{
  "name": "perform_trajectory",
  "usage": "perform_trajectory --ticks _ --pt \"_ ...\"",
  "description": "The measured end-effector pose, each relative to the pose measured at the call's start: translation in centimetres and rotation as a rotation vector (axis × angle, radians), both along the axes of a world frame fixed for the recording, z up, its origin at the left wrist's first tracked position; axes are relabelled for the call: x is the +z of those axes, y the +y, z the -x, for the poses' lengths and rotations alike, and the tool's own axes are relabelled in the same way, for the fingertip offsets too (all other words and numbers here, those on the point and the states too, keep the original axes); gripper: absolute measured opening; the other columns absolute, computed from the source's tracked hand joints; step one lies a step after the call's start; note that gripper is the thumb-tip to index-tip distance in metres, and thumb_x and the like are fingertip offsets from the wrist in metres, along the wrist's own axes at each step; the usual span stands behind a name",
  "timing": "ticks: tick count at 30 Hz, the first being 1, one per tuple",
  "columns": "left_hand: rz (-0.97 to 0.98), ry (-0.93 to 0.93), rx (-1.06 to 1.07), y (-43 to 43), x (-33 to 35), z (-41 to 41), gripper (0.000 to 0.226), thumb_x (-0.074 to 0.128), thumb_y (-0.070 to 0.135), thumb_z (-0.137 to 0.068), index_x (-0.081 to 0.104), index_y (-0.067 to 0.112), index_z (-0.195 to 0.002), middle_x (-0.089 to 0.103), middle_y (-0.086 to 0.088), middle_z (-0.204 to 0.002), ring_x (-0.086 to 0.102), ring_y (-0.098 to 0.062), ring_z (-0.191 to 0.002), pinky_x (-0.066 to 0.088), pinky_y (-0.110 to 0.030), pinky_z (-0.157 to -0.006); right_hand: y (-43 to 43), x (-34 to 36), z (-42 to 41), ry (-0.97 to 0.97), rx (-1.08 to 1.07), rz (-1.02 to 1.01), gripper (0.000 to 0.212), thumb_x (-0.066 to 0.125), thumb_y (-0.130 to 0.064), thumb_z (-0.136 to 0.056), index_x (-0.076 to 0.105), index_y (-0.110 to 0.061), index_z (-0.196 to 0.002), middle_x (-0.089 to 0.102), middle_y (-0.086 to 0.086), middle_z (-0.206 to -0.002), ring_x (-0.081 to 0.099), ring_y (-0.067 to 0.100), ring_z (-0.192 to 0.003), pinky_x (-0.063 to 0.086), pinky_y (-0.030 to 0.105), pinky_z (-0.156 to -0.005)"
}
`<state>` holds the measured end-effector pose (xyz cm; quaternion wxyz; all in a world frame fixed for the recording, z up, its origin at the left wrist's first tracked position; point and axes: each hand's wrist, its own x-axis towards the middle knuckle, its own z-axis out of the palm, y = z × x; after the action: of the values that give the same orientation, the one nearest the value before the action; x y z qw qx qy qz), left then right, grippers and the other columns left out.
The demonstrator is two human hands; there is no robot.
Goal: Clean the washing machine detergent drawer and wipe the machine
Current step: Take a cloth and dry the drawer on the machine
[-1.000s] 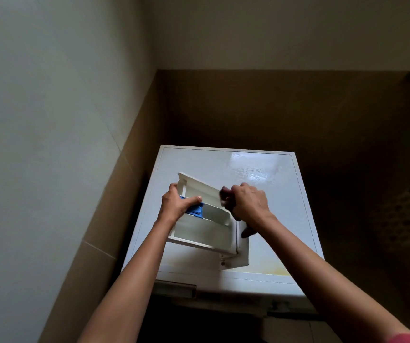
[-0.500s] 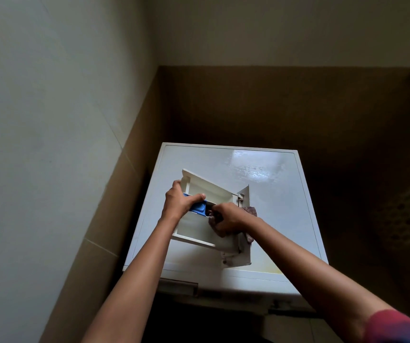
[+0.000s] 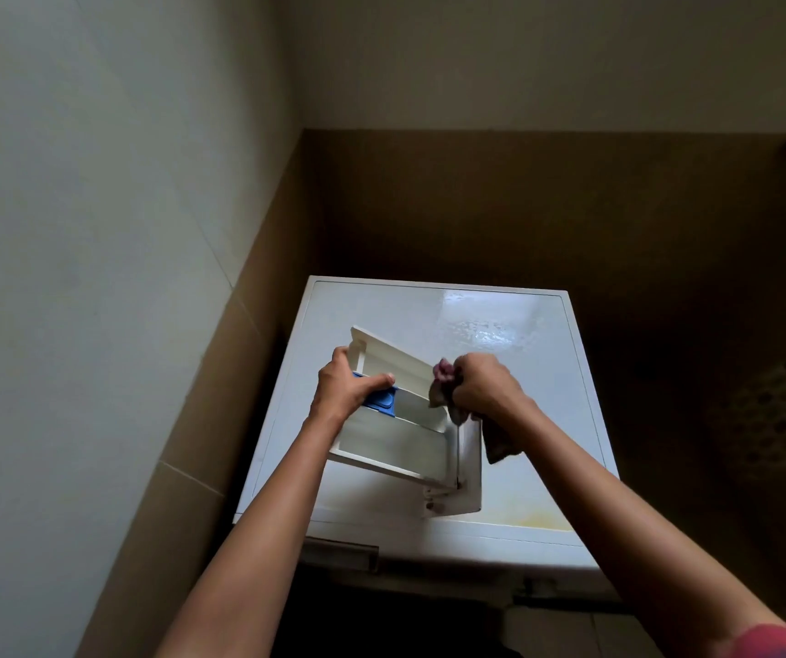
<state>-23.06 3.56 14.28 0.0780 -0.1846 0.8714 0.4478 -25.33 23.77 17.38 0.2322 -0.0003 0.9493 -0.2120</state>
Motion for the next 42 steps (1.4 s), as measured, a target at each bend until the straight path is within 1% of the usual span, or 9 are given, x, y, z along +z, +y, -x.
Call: perform_trajectory --ticks 3,7,9,12,17,25,27,32,42 --pt "-0.001 0.001 0.007 -0.1 -0.1 0.0 0.088 0.080 0.043 -0.072 0.036 0.010 -0.140 0.052 -0.015 -0.130 0.050 -0.028 -0.119 0.043 -0.032 -0.091 0.2 -0.8 0.8 0.324 -0.143 0.027 0.018 0.064 -0.005 -0.075 0.060 -0.007 -0.093 0.063 0.012 -0.093 0.061 0.034 -0.086 0.042 0.032 -0.059" --pt "0.001 -0.005 0.005 -0.1 -0.1 0.0 0.087 0.079 0.043 -0.073 0.036 0.010 -0.140 0.053 -0.016 -0.131 0.050 -0.029 -0.120 0.043 -0.032 -0.090 -0.3 -3.9 0.5 0.458 0.053 -0.091 0.015 0.043 -0.014 -0.088 0.056 -0.008 -0.084 0.060 0.012 -0.084 0.057 0.032 -0.078 0.035 0.030 -0.060" --pt "0.004 -0.001 0.010 -0.1 -0.1 -0.2 0.086 0.079 0.043 -0.074 0.035 0.009 -0.140 0.052 -0.016 -0.131 0.049 -0.029 -0.119 0.042 -0.030 -0.088 -0.3 -7.0 0.6 0.553 -0.004 -0.022 0.022 0.055 -0.017 -0.082 0.046 -0.010 -0.063 0.053 0.011 -0.061 0.052 0.026 -0.062 0.038 0.023 -0.057" --pt "0.000 0.007 0.019 0.0 -0.1 -0.3 0.088 0.079 0.043 -0.074 0.034 0.009 -0.141 0.051 -0.016 -0.131 0.048 -0.029 -0.120 0.042 -0.031 -0.088 -1.3 -8.3 -0.8 0.348 0.085 0.003 0.029 0.086 -0.011 -0.050 0.058 -0.013 -0.057 0.060 0.006 -0.056 0.060 0.025 -0.055 0.048 0.024 -0.057" --pt "-0.006 0.031 0.033 0.3 0.0 -0.4 0.085 0.079 0.040 -0.074 0.036 0.007 -0.139 0.052 -0.017 -0.129 0.049 -0.028 -0.118 0.042 -0.028 -0.085 -2.2 -7.1 -3.5 0.336 0.156 -0.124 0.036 0.081 -0.004 -0.033 0.062 -0.007 -0.063 0.058 0.011 -0.057 0.060 0.028 -0.059 0.054 0.031 -0.067" --pt "0.000 0.053 0.030 1.0 0.4 -0.3 0.082 0.080 0.038 -0.074 0.039 0.006 -0.136 0.054 -0.015 -0.126 0.052 -0.025 -0.112 0.043 -0.026 -0.081 -1.5 -6.9 -6.3 0.478 0.289 -0.390 0.046 0.077 -0.004 -0.018 0.062 -0.008 -0.061 0.053 0.007 -0.048 0.054 0.024 -0.048 0.049 0.028 -0.054" --pt "0.004 0.051 0.035 0.9 0.3 -0.4 0.081 0.080 0.039 -0.074 0.039 0.005 -0.136 0.055 -0.016 -0.125 0.052 -0.026 -0.111 0.044 -0.028 -0.081 -1.8 -6.2 -7.4 0.474 0.337 -0.418 0.042 0.079 -0.007 -0.025 0.064 -0.007 -0.064 0.057 0.005 -0.052 0.056 0.022 -0.052 0.049 0.029 -0.057" --pt "0.022 0.042 0.058 0.8 0.1 -0.6 0.082 0.080 0.041 -0.073 0.040 0.005 -0.135 0.055 -0.017 -0.123 0.052 -0.029 -0.111 0.046 -0.032 -0.085 -1.8 -5.8 -9.6 0.338 0.390 -0.440 0.040 0.053 -0.004 -0.081 0.046 -0.001 -0.120 0.058 0.016 -0.112 0.049 0.031 -0.108 0.033 0.037 -0.094" --pt "0.020 0.028 0.044 1.0 0.1 -0.3 0.084 0.080 0.040 -0.072 0.038 0.008 -0.137 0.054 -0.016 -0.125 0.052 -0.029 -0.113 0.043 -0.030 -0.082 -0.9 -1.6 -9.1 0.117 0.413 -0.269 0.021 0.057 -0.018 -0.085 0.059 -0.013 -0.106 0.065 0.011 -0.106 0.059 0.031 -0.102 0.041 0.035 -0.085"
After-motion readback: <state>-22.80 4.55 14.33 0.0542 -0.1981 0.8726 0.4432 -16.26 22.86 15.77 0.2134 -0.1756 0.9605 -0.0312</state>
